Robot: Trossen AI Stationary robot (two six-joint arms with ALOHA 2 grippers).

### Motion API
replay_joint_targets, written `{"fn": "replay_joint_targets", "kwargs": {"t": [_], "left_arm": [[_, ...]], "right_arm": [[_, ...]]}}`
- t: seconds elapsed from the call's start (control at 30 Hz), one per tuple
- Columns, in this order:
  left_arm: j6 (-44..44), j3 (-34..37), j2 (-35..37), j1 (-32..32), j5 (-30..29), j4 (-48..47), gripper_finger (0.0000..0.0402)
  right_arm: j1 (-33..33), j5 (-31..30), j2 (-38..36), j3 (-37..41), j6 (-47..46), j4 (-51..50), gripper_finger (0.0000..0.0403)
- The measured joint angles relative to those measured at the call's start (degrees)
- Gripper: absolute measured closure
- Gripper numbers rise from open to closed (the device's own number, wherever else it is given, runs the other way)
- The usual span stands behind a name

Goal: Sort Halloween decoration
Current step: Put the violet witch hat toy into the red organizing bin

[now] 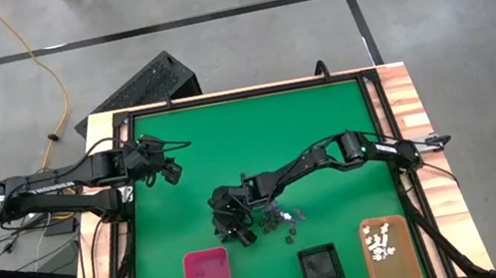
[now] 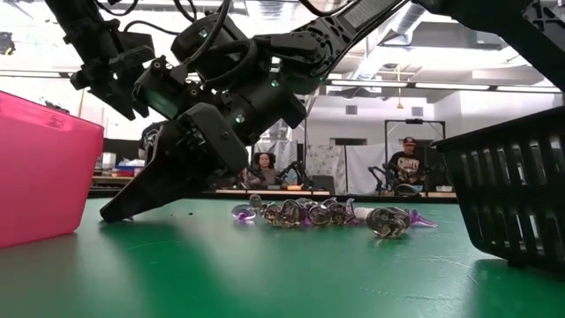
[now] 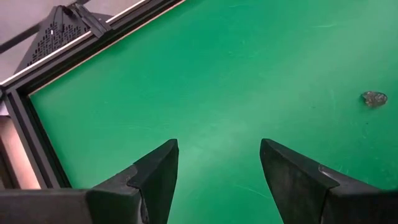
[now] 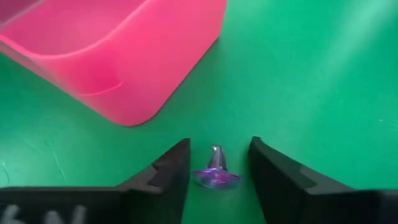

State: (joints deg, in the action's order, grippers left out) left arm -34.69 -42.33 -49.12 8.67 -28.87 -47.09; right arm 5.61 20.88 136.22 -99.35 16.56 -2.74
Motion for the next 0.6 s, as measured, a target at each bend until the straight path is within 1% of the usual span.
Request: {"fn": "replay_joint_targets", "kwargs": {"t": [0.13,0.23,0.6], "left_arm": [[0.01,0.00,0.00,0.00,-0.06,0.00,0.0183],[0.01,0.00,0.00,0.00,-0.08,0.00,0.0183],[0.01,0.00,0.00,0.00,-0.08,0.00,0.0183]], "right_arm": [[-0.04,-0.19,0.00,-0.04,-0.22,-0.06,0.0288],[-0.02,-0.23,-0.02,-0.02,-0.25,-0.04,0.0316],[-0.52,-0.25,-0.16,0.02,-5.86,-0.22,0.0364]]}}
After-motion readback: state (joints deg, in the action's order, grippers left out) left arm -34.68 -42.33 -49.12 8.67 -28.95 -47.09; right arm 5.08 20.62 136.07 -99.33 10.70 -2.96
